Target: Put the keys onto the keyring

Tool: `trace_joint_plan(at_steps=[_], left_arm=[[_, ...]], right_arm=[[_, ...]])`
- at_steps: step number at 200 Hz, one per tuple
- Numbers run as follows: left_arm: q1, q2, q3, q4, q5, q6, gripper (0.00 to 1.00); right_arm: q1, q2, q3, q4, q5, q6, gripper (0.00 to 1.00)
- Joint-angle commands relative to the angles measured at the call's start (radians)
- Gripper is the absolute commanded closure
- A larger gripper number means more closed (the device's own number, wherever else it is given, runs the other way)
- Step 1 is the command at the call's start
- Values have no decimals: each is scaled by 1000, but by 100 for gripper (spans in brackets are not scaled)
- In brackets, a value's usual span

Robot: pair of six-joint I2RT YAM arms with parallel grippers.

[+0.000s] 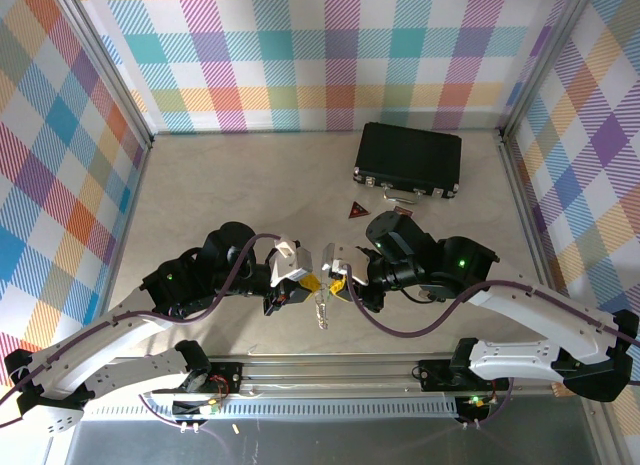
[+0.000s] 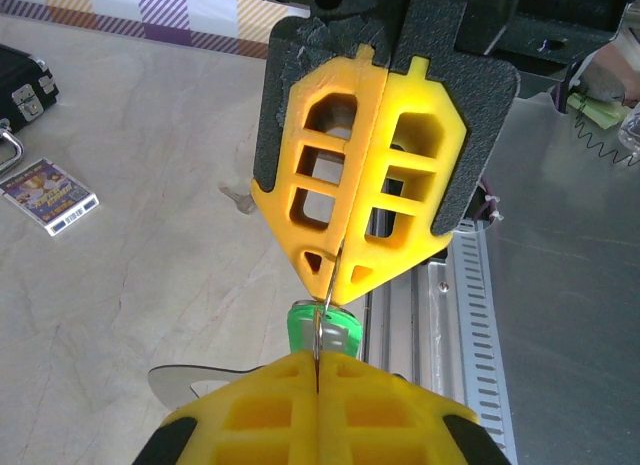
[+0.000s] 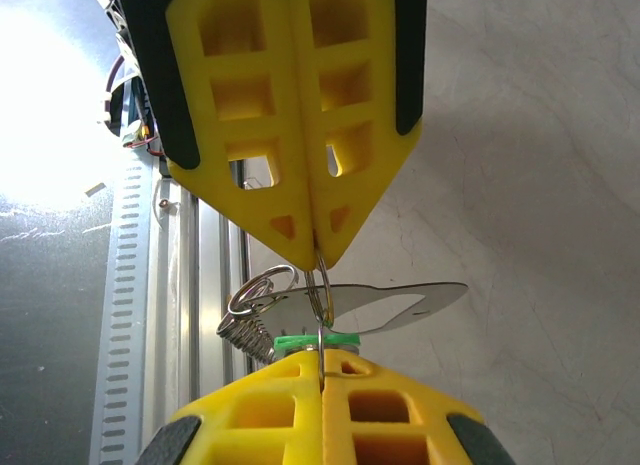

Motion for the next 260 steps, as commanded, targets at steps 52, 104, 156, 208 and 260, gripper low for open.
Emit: trace_joint_plan(at_steps=[52, 104, 156, 208, 260], left_arm=[[-15, -11, 10, 7, 8, 22, 100], [-15, -12, 9, 10, 8, 22, 100], [-15, -13, 7, 10, 10, 20, 100], [-15, -11, 10, 8, 8, 21, 100], [-15, -17, 6, 7, -12, 20, 100]], right_arm=[[11, 15, 42, -7, 10, -22, 100], [16, 22, 43, 3, -3, -21, 100], [33, 37, 46, 8, -7, -22, 100], [40, 41, 51, 12, -4, -21, 100], [44, 10, 52, -19, 57, -4, 100]])
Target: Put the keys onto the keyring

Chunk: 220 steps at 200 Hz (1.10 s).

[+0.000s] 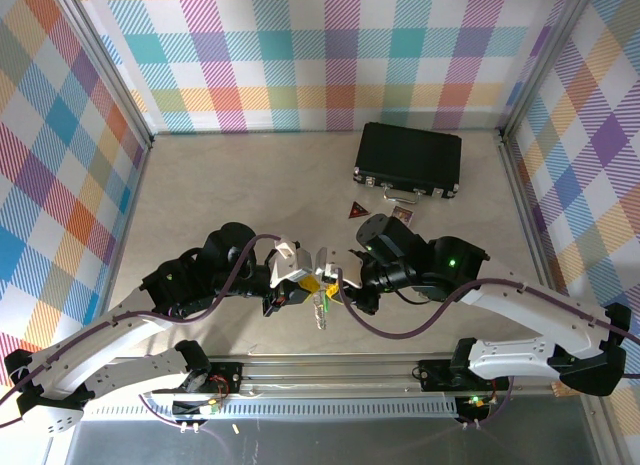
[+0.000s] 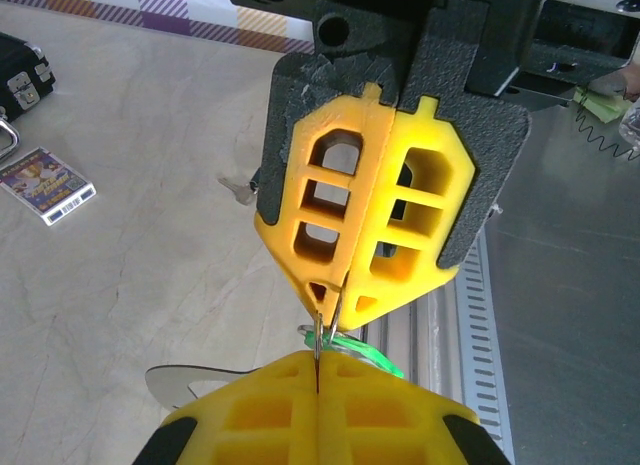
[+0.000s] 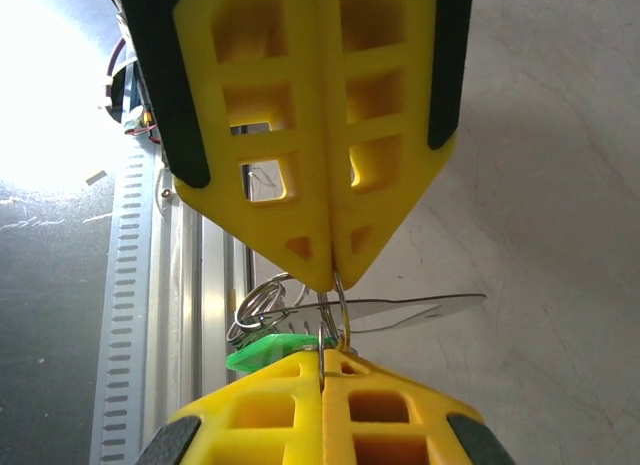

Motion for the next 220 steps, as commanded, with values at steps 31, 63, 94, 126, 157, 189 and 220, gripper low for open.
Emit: trace_joint_plan(at_steps=[31, 63, 94, 126, 157, 189, 220], left_arm=[[-15, -9, 8, 30, -13, 19, 100], [-17, -18, 0, 38, -13, 16, 100], [-18, -22, -7, 56, -8, 8, 100], [-19, -44, -26, 63, -53, -16, 100], [-19, -111, -86, 97, -131, -72, 100], [-19, -214, -144, 143, -194, -126, 100], [-19, -268, -168, 138, -279, -145, 100]], right_arm=[[22, -17, 54, -40, 79, 4, 100], [38, 10, 94, -88, 114, 7, 100], [46, 28, 113, -104, 130, 12, 100], [41, 11, 90, -137, 155, 51, 100], [-50, 23, 11, -217, 141, 100, 100], [-132, 88, -61, -242, 136, 134, 100], [-148, 216, -64, -245, 157, 169, 100]])
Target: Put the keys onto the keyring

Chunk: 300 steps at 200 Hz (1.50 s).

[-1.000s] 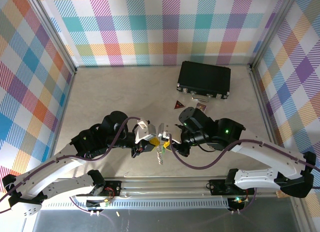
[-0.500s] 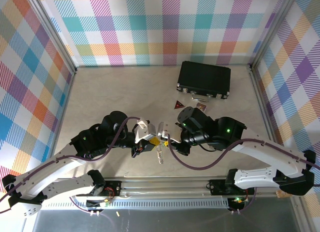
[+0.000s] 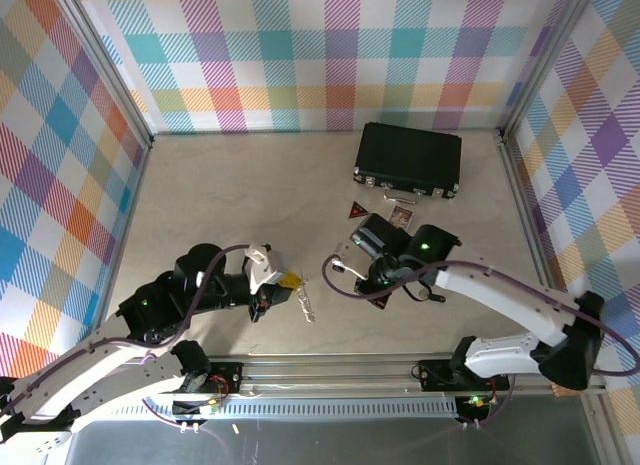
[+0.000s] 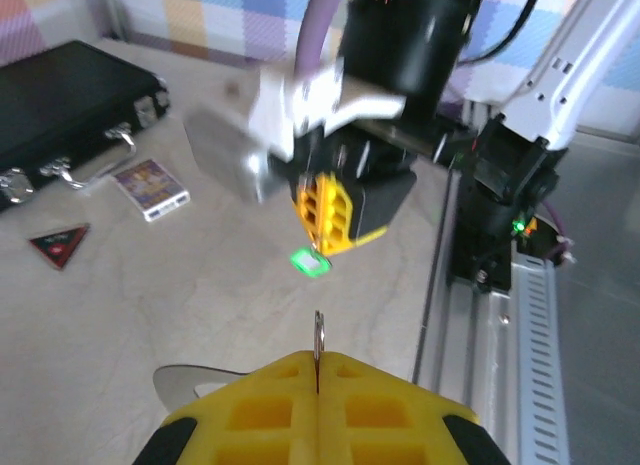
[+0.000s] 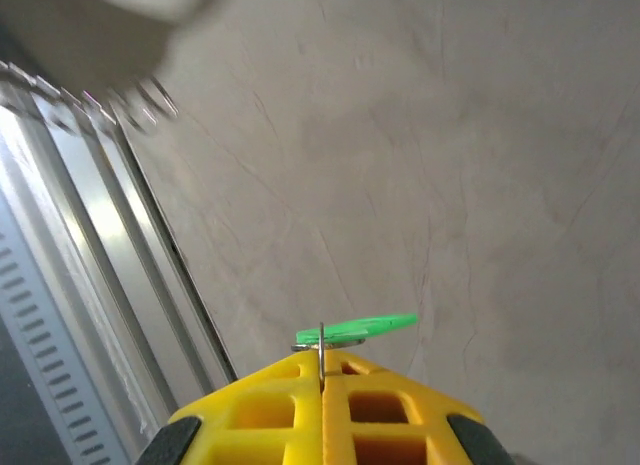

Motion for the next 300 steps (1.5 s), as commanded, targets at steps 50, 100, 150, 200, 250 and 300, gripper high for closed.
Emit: trace_joint_plan(at_steps=[50, 100, 150, 200, 250, 300], left_arm=[[-13, -119, -80, 104, -140, -103, 100], [-13, -210, -92, 86, -228, -114, 100], [-14, -263, -94, 72, -264, -118, 100], [-14, -243, -96, 75, -269, -116, 100], [-14, -249, -100, 79, -265, -118, 100], [-16, -241, -103, 87, -246, -121, 100]], right_arm=[[-22, 309, 43, -21, 54, 90, 100], [-22, 497, 101, -13, 90, 101, 100], [-19, 633, 167, -2, 94, 95, 100], [-19, 713, 212, 13, 84, 79, 100], [-19, 729, 230, 12, 79, 83, 93], [-41, 597, 146, 111, -39, 171, 67]])
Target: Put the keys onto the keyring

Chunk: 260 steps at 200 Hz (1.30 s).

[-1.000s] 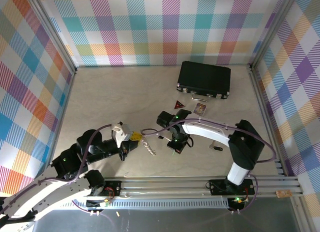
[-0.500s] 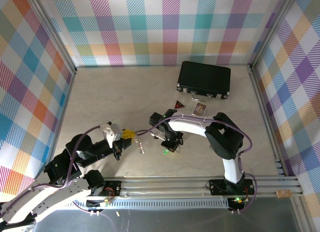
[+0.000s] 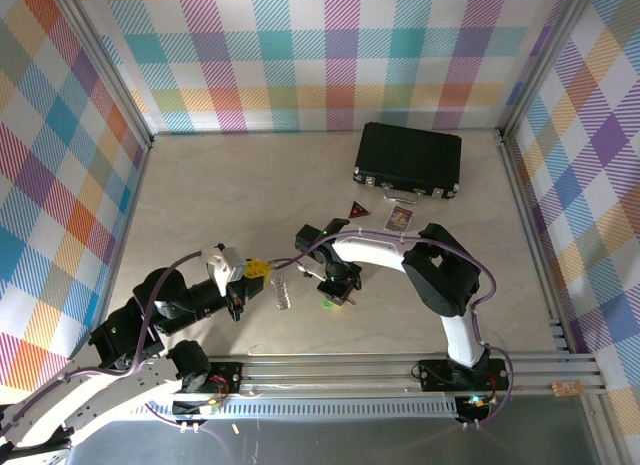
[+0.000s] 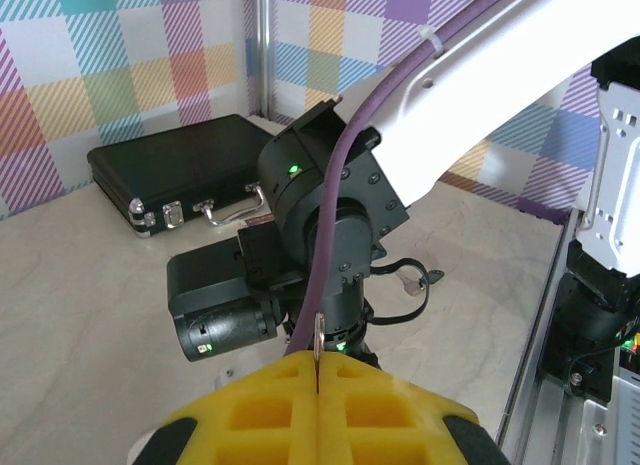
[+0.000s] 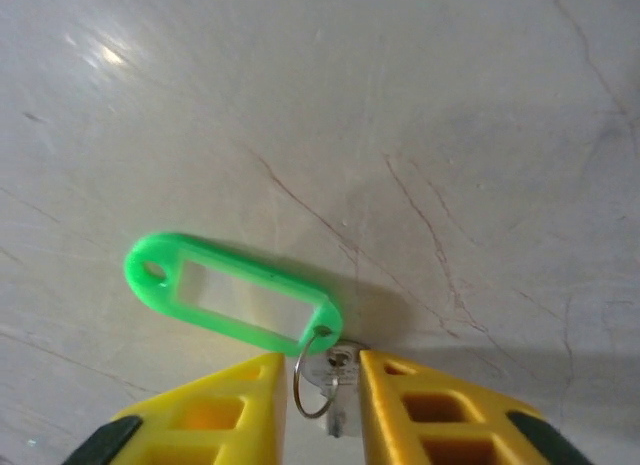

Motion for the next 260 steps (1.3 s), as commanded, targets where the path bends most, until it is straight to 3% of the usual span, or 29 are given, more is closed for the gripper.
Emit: trace_joint_plan(at_steps=[1, 20, 62, 108, 178, 260], left_arm=[[-15, 0, -7, 43, 10, -12, 100], [-15, -2, -9, 44, 16, -14, 100], [-15, -4, -15, 58, 29, -17, 100], [-15, -10, -24, 76, 50, -21, 100], [-16, -16, -28, 90, 65, -24, 100], [-15, -22, -21, 88, 70, -20, 100]], right_arm=[[-19, -106, -46, 57, -92, 57, 67], [-47, -172, -114, 124, -147, 95, 58], [-78, -316, -276, 318, -200, 138, 50], [-75, -404, -412, 423, -192, -32, 49], [-71, -395, -485, 579, -173, -105, 49], [-37, -351, -450, 516, -122, -132, 57]])
